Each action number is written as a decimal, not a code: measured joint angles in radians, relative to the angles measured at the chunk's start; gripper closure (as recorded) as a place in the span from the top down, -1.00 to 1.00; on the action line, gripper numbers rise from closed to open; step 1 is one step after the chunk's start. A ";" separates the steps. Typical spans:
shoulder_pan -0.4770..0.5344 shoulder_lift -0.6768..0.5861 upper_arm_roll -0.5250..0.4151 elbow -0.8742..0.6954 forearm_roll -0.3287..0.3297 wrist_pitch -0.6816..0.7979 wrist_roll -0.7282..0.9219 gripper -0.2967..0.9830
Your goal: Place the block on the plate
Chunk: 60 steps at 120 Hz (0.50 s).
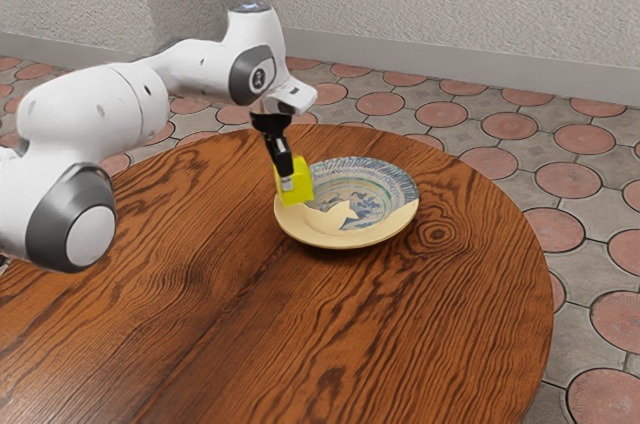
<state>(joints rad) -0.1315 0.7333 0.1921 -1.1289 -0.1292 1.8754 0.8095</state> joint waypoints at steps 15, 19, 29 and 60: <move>0.000 0.032 -0.001 0.037 0.000 0.000 0.001 -0.24; 0.000 0.040 -0.001 0.045 0.000 0.001 0.002 -0.24; 0.001 0.058 -0.001 0.066 0.000 0.004 0.002 -0.25; 0.001 0.089 -0.010 0.080 0.000 0.027 0.004 -0.24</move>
<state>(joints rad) -0.1300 0.8219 0.1820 -1.0489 -0.1295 1.9026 0.8130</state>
